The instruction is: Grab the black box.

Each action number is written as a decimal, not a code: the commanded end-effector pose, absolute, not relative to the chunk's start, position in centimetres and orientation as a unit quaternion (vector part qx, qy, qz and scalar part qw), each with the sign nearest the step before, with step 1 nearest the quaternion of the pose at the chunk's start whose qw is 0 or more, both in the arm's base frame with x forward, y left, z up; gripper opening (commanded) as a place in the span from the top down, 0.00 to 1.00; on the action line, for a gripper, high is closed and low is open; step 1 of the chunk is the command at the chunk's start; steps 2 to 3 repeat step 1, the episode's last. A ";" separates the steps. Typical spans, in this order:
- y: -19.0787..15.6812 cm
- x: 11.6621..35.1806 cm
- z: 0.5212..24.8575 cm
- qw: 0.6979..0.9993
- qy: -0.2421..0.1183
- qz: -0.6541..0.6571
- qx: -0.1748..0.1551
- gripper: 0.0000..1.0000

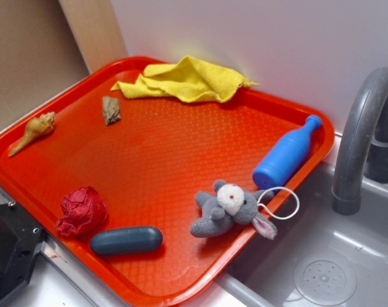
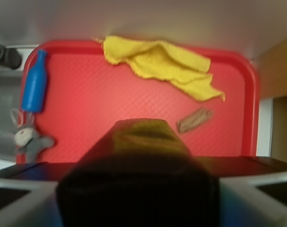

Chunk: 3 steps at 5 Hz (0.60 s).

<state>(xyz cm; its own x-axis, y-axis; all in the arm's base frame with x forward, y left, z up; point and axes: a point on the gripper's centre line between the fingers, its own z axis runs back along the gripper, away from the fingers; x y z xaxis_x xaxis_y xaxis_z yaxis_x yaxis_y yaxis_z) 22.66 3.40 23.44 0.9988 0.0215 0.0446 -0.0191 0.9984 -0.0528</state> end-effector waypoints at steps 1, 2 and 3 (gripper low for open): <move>4.0 22.1 24.7 0.998 -0.066 0.012 -0.007 1.00; 4.0 22.1 24.7 0.998 -0.066 0.012 -0.007 1.00; 4.0 22.1 24.7 0.998 -0.066 0.012 -0.007 1.00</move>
